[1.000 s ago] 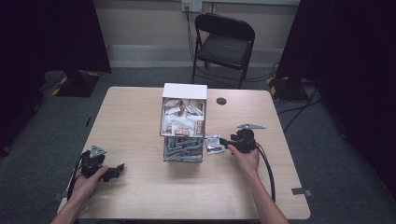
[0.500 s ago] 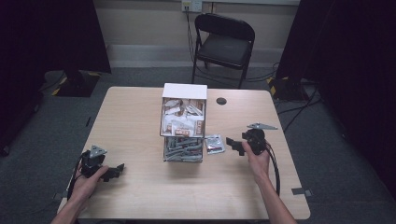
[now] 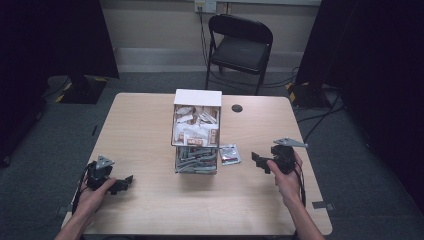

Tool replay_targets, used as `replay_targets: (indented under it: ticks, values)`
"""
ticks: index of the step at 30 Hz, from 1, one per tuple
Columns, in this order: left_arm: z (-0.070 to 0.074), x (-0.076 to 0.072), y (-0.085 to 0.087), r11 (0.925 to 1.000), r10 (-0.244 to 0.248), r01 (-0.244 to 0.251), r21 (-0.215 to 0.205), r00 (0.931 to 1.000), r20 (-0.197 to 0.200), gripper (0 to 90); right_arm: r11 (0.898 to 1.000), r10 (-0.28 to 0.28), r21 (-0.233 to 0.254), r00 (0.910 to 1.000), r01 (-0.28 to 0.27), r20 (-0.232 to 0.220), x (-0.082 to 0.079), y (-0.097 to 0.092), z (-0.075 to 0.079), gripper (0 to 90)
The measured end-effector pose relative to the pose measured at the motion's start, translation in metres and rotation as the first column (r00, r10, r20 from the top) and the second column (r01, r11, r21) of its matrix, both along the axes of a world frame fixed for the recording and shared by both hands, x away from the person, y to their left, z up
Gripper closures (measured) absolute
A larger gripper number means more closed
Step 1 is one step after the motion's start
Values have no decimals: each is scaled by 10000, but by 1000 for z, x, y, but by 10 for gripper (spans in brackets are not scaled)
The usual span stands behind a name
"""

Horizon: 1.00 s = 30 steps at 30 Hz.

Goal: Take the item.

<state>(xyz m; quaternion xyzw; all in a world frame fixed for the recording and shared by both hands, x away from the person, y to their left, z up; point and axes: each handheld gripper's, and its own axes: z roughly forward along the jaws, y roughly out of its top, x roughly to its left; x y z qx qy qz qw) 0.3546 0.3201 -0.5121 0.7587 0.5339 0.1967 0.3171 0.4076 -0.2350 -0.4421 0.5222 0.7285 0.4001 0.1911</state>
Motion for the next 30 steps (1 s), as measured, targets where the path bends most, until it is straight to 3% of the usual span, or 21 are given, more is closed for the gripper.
replay_targets:
  ticks: [17,30]
  values:
    - [0,0,0,10000,1,-1,1,10000,2,0,9992,-322,-221,9994,319,-126,-40,-30,2,147]
    - [0,0,0,10000,0,0,7,10000,-1,0,9927,-1036,-676,9927,994,-615,-59,-58,-13,148]
